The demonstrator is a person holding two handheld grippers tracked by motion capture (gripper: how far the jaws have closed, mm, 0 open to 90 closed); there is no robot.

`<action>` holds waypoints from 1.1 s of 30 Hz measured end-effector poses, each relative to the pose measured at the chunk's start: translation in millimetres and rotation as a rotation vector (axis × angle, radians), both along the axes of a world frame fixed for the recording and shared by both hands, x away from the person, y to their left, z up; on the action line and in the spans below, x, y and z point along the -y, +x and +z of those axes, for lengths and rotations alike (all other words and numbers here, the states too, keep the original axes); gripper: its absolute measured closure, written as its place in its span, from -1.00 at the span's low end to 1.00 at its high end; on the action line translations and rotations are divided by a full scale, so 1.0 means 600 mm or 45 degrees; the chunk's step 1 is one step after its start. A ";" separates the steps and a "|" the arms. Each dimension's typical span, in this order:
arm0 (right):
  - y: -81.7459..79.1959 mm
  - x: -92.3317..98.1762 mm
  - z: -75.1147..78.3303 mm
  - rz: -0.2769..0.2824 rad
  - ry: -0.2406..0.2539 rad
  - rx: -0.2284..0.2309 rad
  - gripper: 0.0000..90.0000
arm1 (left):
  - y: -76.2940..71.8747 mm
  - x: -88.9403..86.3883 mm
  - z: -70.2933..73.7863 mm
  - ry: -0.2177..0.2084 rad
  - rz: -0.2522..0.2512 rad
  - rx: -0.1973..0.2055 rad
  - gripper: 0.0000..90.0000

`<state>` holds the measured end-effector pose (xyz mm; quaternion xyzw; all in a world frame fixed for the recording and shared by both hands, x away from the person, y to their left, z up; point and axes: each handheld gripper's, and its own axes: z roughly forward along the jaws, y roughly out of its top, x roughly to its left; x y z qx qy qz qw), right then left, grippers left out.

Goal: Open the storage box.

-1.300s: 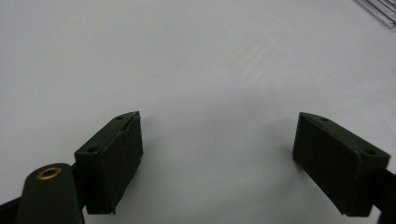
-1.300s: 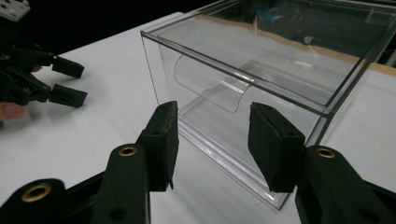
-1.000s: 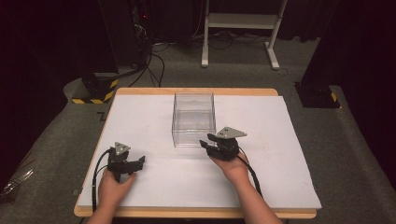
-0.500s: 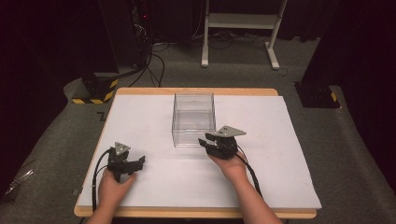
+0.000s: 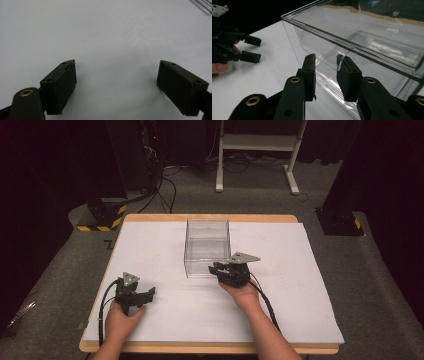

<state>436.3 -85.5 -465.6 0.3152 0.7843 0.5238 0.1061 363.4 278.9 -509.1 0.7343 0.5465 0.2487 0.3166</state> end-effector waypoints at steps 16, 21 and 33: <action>0.008 0.008 -0.006 0.055 0.039 0.002 0.68 | 0.000 0.000 0.000 0.001 -0.001 -0.001 -0.64; 0.007 0.012 -0.007 0.073 0.048 0.004 0.70 | 0.000 0.000 0.000 0.000 -0.001 0.000 -0.64; -0.016 0.017 -0.009 0.099 0.050 0.021 0.72 | 0.000 0.000 0.000 -0.001 0.000 0.001 -0.64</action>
